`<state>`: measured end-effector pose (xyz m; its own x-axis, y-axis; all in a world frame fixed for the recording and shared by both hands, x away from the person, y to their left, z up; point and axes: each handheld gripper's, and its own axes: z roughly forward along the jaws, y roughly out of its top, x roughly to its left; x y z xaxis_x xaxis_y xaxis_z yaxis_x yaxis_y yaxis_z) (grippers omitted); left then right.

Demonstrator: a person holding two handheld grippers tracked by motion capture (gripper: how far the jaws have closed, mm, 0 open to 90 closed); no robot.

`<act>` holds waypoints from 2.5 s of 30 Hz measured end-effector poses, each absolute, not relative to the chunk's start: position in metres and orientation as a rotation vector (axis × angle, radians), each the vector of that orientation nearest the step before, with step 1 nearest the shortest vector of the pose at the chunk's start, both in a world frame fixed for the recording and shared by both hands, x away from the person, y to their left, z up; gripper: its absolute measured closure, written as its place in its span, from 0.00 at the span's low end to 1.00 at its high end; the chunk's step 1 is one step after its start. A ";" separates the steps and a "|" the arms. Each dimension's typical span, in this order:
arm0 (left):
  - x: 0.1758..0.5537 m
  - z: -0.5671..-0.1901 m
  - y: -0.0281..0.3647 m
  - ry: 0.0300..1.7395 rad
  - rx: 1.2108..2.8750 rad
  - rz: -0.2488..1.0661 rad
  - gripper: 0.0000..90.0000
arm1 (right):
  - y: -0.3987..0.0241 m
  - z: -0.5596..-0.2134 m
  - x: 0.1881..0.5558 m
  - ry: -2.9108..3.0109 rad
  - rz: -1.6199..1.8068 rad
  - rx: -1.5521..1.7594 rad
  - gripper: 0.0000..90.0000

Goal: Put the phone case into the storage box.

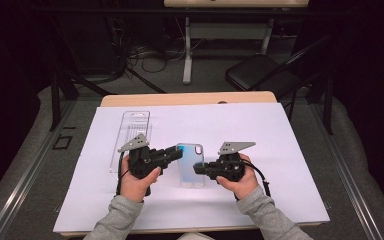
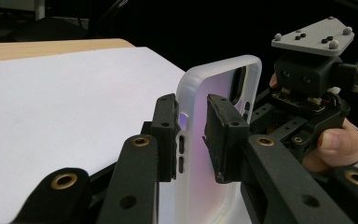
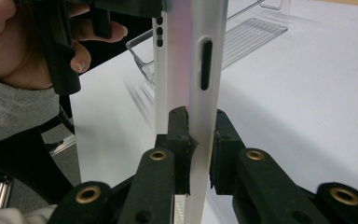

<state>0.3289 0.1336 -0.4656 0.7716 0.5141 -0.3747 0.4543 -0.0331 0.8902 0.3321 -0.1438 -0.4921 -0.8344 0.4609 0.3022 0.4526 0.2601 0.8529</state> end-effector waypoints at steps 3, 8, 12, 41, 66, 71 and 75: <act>0.329 -0.465 0.134 0.783 1.656 0.058 0.83 | -0.143 -0.492 0.332 2.482 1.685 0.904 0.90; 0.328 -0.466 0.134 0.789 1.655 0.061 0.86 | -0.142 -0.492 0.331 2.478 1.689 0.904 0.90; 0.329 -0.466 0.135 0.792 1.653 0.063 0.89 | -0.142 -0.492 0.331 2.483 1.688 0.903 0.90; 0.329 -0.466 0.137 0.798 1.671 0.054 0.93 | -0.143 -0.494 0.334 2.511 1.695 0.907 0.90; 0.331 -0.465 0.139 0.798 1.713 0.020 0.93 | -0.144 -0.494 0.334 2.537 1.680 0.891 0.90; 0.330 -0.464 0.139 0.799 1.712 0.019 0.93 | -0.144 -0.494 0.334 2.537 1.681 0.890 0.90; 0.330 -0.464 0.139 0.800 1.708 0.023 0.93 | -0.144 -0.494 0.334 2.536 1.688 0.891 0.90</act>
